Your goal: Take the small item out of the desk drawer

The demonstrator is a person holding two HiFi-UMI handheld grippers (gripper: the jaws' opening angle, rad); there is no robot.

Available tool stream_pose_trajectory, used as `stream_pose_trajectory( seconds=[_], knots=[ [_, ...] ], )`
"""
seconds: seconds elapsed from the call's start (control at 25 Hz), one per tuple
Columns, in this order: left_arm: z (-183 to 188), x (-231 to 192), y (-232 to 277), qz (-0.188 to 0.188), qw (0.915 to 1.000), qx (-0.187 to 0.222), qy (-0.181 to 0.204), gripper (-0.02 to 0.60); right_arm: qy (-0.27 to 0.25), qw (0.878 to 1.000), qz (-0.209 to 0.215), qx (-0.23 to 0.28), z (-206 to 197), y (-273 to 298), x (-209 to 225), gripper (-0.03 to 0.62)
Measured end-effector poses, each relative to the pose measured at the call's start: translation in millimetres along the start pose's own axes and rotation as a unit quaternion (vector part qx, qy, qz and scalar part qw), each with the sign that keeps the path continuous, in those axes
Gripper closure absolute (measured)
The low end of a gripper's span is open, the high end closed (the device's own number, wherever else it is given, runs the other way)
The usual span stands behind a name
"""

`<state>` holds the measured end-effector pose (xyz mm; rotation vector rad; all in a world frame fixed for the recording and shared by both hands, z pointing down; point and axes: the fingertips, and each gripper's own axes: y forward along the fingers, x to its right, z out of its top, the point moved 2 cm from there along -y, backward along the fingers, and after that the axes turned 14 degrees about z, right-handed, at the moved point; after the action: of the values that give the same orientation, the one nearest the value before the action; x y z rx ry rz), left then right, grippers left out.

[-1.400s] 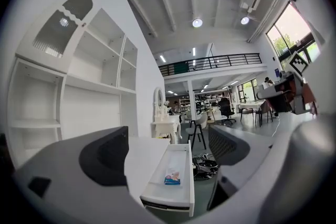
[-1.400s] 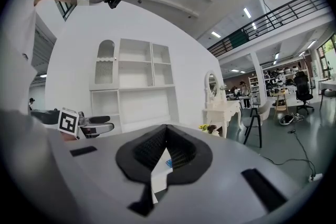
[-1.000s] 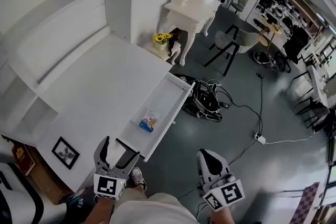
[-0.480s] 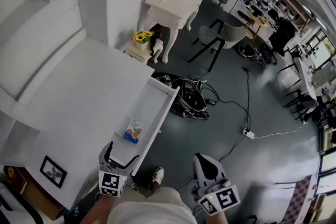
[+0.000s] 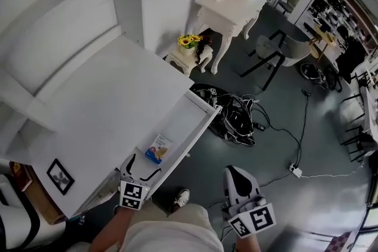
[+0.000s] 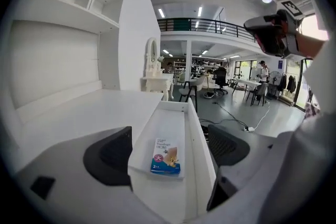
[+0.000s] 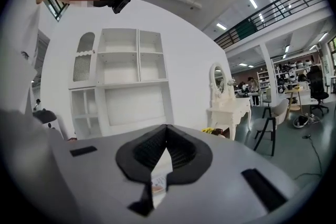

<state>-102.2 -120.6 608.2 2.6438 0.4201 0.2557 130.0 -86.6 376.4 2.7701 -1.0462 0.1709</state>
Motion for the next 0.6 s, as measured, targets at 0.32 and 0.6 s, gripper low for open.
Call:
stream_pose_trajectory(
  seconds=[0.32, 0.6],
  knots=[
    [-38, 11, 65, 0.021, 0.9981, -0.056, 0.018, 0.123, 0.025, 0.998, 0.026, -0.046, -35, 2, 28, 0.586],
    [-65, 15, 107, 0.012, 0.9953, -0.091, 0.03, 0.123, 0.038, 0.996, 0.008, -0.079, -59, -8, 43, 0.586]
  ],
)
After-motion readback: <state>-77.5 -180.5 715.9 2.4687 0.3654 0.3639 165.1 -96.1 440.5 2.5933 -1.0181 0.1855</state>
